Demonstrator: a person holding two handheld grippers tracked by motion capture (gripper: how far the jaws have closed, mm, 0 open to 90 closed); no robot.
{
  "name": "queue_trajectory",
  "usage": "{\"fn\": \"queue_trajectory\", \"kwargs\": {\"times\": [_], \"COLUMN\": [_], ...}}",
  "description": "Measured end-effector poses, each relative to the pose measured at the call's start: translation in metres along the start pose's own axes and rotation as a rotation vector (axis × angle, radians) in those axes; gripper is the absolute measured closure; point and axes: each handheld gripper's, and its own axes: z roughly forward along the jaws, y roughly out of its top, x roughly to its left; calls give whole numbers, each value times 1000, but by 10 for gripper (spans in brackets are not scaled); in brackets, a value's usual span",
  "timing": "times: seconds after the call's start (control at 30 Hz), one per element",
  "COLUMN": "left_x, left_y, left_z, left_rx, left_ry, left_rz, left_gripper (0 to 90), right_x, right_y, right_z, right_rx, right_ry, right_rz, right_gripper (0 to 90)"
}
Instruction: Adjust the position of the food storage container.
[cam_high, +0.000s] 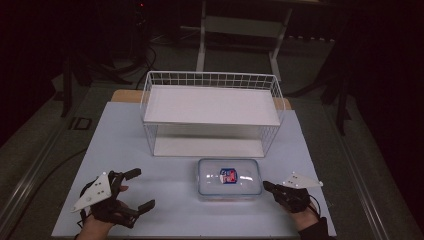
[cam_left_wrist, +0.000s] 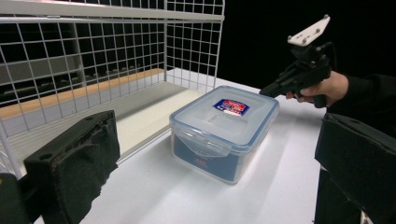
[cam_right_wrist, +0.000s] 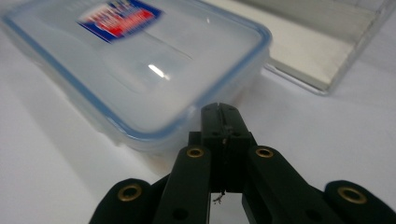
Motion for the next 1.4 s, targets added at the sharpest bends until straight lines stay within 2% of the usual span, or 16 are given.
{"fn": "queue_trajectory", "kwargs": {"times": [0.03, 0.13, 0.3, 1.13, 1.3, 1.4], "left_x": [0, 0, -1, -1, -2, -2], "left_y": [0, 0, 0, -1, -1, 0], "left_z": [0, 1, 1, 2, 2, 1], "left_rx": [0, 1, 3, 7, 10, 7], "left_ry": [-1, -4, -6, -14, -17, -13], "left_rz": [0, 1, 2, -6, -5, -3], "left_gripper": [0, 0, 0, 0, 0, 0], "right_x": [-2, -6, -4, 28, 33, 31], "right_y": [-2, 0, 5, 35, 38, 39], "right_z": [5, 7, 11, 50, 55, 50], "right_rx": [7, -1, -6, 17, 18, -5], "right_ry": [-8, 5, 1, 100, 103, 92], "right_rz": [10, 36, 39, -47, -57, -51], "right_gripper": [900, 900, 900, 900, 900, 900]}}
